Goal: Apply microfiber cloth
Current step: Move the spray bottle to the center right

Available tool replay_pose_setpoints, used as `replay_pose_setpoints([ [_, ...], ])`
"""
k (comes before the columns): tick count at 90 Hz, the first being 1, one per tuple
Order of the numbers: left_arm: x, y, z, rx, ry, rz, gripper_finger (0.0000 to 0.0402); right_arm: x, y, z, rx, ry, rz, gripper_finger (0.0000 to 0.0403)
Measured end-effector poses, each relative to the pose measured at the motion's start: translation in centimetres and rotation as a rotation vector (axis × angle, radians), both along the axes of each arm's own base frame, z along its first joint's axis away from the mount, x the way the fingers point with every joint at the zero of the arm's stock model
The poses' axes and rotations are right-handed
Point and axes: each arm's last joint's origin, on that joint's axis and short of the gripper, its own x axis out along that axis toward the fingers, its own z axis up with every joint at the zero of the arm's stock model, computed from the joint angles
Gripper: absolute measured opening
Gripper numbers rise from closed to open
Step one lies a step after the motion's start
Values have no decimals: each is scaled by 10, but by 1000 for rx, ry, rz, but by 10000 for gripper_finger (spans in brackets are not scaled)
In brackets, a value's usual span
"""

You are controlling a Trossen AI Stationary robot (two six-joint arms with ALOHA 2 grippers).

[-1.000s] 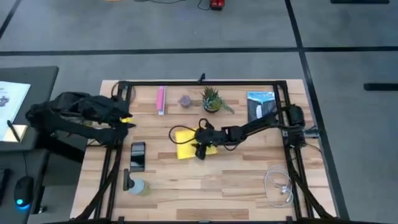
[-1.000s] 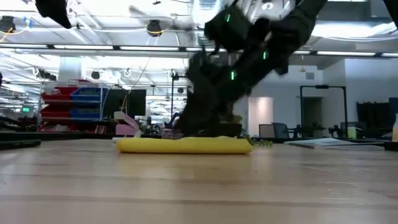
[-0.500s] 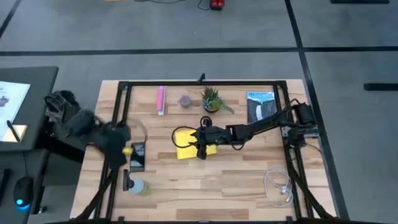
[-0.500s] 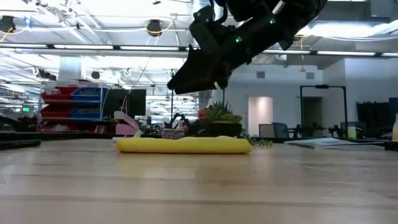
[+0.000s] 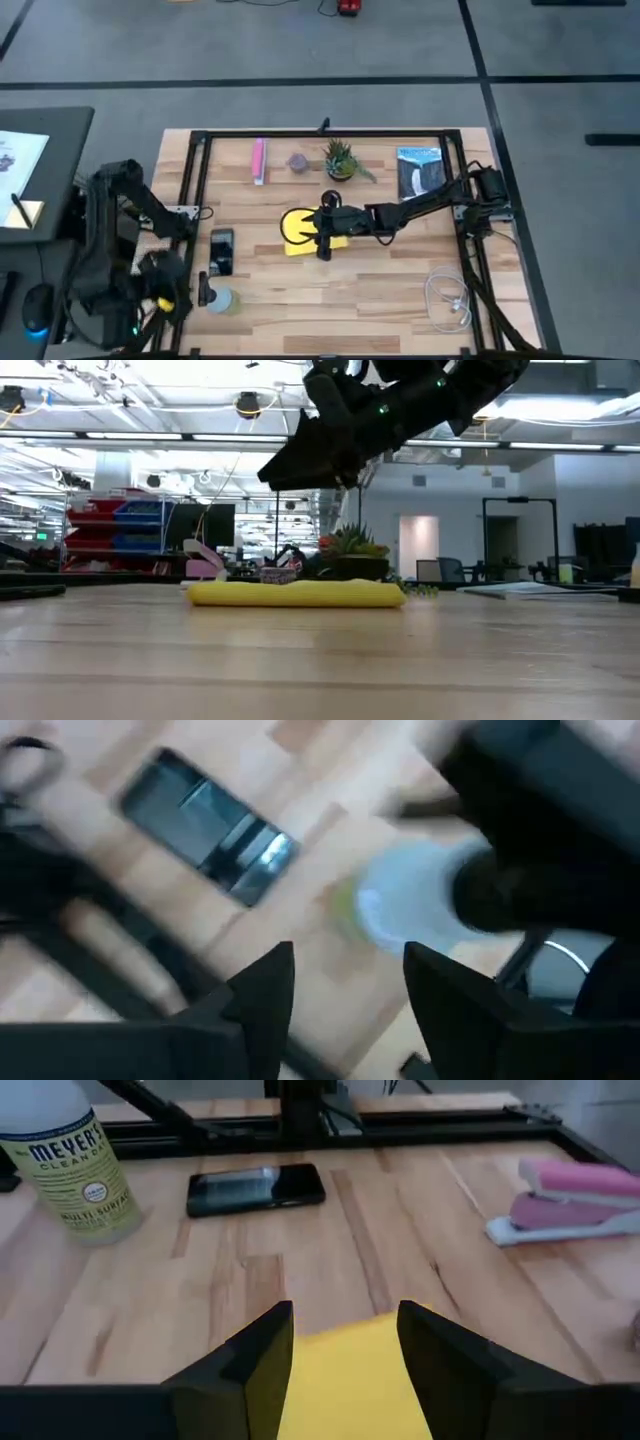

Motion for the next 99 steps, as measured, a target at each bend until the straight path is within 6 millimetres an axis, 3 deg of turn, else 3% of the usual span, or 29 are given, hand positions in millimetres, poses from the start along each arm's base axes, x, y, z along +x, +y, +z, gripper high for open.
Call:
replay_pose_setpoints([
  [17, 3, -31, -37, 104, -19, -13, 170, 0, 4, 2, -12, -17, 22, 170],
  [31, 3, -39, -49, 133, -47, 19, 187, 0, 7, 2, -8, -18, 45, 170],
  [70, 2, -33, -42, 108, -32, 27, 315, 0, 7, 2, 3, -17, 43, 170],
  [99, 4, -35, -40, 136, -92, -40, 329, 0, 9, 2, 14, -23, 46, 170],
])
